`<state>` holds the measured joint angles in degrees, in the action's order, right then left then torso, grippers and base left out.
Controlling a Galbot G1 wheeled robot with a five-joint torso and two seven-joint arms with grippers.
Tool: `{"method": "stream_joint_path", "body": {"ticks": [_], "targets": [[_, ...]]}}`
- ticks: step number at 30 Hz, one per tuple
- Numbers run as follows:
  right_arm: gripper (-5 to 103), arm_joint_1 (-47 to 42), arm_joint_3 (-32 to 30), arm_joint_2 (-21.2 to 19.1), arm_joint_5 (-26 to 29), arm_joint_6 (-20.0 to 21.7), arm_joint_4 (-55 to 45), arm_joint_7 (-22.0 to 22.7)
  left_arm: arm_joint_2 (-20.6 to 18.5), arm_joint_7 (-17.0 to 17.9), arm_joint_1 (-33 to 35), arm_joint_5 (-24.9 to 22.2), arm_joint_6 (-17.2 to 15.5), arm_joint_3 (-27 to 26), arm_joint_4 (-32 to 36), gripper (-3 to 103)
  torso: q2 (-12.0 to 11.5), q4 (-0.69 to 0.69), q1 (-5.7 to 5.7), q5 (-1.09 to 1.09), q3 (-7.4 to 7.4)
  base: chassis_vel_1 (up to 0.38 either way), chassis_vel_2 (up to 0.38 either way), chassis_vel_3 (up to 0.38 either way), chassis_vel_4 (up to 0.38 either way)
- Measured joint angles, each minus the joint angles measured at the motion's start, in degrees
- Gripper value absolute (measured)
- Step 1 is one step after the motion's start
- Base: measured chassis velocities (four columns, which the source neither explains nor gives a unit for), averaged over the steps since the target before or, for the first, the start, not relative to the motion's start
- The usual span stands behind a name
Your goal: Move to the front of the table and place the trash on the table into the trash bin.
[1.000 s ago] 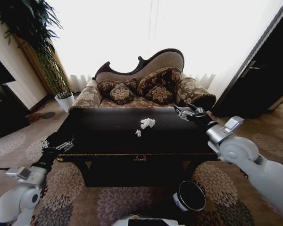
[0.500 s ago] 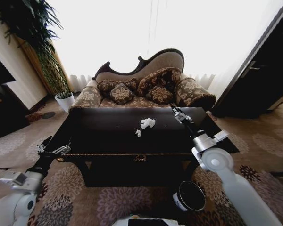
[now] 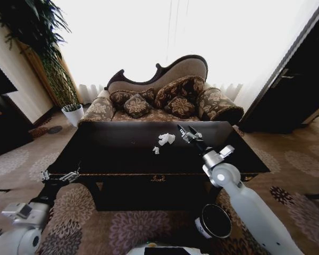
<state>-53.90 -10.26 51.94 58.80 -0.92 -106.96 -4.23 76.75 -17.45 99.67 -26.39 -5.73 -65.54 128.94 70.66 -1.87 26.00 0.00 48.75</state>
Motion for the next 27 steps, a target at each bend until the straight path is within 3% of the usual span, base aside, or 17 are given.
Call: {"method": "stream_joint_path", "body": {"ticks": [4, 14, 18, 20, 27], "targets": [[100, 6.10, 7.55, -1.49, -1.57, -1.30, 3.03, -0.15, 0.49, -0.07, 0.46, 0.10, 0.24, -0.81, 0.02, 100, 0.00, 0.00, 0.00, -0.02, 0.00, 0.000, 0.000, 0.000, 0.000], [100, 15.42, 13.86, -4.36, -2.05, -0.88, 4.21, 0.26, 1.67, -0.13, 0.38, 0.61, 0.80, -0.67, -0.68, 100, 0.00, 0.00, 0.00, -0.02, 0.00, 0.000, 0.000, 0.000, 0.000], [100, 17.36, 19.75, -7.48, -7.26, -0.94, 5.14, 0.19, 1.43, -0.14, -0.06, 0.61, 0.82, -0.39, -0.94, 100, 0.01, 0.00, 0.00, -0.01, 0.00, 0.000, 0.000, 0.000, 0.000], [100, 20.03, 23.40, -8.04, -13.68, -0.82, 6.14, 0.54, 1.47, -0.14, 0.02, 0.70, 0.82, -0.14, -1.00, 100, 0.01, 0.00, 0.00, 0.00, 0.00, 0.000, 0.000, 0.000, 0.000], [100, 23.18, 26.96, -7.81, -16.70, 0.13, 7.04, 2.01, 1.38, -0.15, 0.27, 0.63, 0.83, -0.66, -0.99, 100, 0.01, 0.01, 0.00, -0.02, 0.00, 0.000, 0.000, 0.000, 0.000]]}}
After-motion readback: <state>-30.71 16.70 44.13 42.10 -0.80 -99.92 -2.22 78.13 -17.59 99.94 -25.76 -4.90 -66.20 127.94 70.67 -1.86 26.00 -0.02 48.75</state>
